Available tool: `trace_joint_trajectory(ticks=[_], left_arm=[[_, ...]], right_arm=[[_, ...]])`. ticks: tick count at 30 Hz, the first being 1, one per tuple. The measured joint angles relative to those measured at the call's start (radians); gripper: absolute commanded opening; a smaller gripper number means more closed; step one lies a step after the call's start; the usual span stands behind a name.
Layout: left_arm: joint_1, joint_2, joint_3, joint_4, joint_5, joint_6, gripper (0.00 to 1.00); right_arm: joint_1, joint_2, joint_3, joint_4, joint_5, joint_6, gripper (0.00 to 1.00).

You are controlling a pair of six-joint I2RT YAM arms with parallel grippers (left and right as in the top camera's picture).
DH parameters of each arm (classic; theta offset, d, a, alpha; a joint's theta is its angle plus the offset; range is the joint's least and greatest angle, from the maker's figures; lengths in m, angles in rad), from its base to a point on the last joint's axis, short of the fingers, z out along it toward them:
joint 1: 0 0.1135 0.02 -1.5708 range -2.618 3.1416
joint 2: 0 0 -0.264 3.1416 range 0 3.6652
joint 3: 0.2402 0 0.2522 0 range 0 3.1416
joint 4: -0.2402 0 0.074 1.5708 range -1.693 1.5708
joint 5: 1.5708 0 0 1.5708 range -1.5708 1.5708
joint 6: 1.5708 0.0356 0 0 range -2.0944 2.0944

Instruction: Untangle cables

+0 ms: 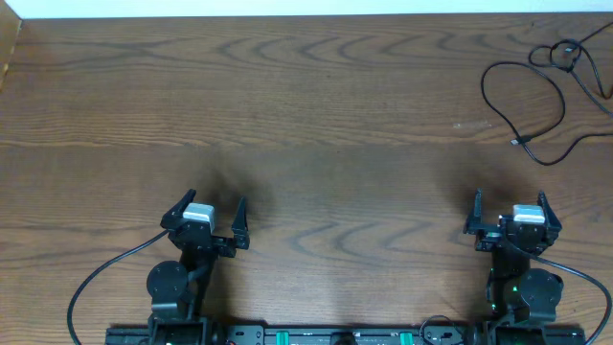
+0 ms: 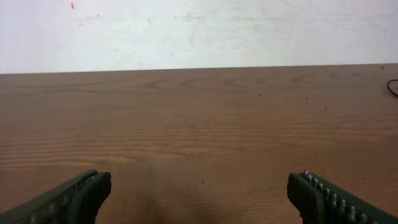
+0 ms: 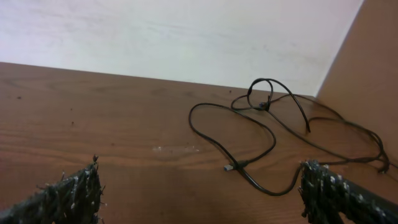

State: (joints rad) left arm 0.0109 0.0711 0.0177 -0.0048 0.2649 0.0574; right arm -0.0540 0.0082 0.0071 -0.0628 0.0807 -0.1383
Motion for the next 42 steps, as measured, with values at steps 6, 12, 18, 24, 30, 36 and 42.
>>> trace_joint_trajectory(ticks=[6, 12, 18, 24, 30, 36, 42], left_arm=[[0.000, 0.000, 0.000, 0.000, 0.000, 0.000, 0.98], [0.000, 0.000, 0.000, 0.000, 0.000, 0.000, 0.98], [0.000, 0.000, 0.000, 0.000, 0.000, 0.000, 0.98], [0.000, 0.000, 0.000, 0.000, 0.000, 0.000, 0.98], [0.000, 0.000, 0.000, 0.000, 0.000, 0.000, 0.98], [0.000, 0.000, 0.000, 0.000, 0.000, 0.000, 0.98], [0.000, 0.000, 0.000, 0.000, 0.000, 0.000, 0.98]], right_arm=[[0.000, 0.000, 0.000, 0.000, 0.003, 0.000, 0.99], [0.000, 0.000, 0.000, 0.001, 0.006, 0.026, 0.99], [0.000, 0.000, 0.000, 0.000, 0.006, 0.037, 0.99], [0.000, 0.000, 0.000, 0.000, 0.006, 0.038, 0.99], [0.000, 0.000, 0.000, 0.000, 0.006, 0.042, 0.99], [0.000, 0.000, 0.000, 0.000, 0.006, 0.044, 0.99], [0.000, 0.000, 0.000, 0.000, 0.006, 0.044, 0.99]])
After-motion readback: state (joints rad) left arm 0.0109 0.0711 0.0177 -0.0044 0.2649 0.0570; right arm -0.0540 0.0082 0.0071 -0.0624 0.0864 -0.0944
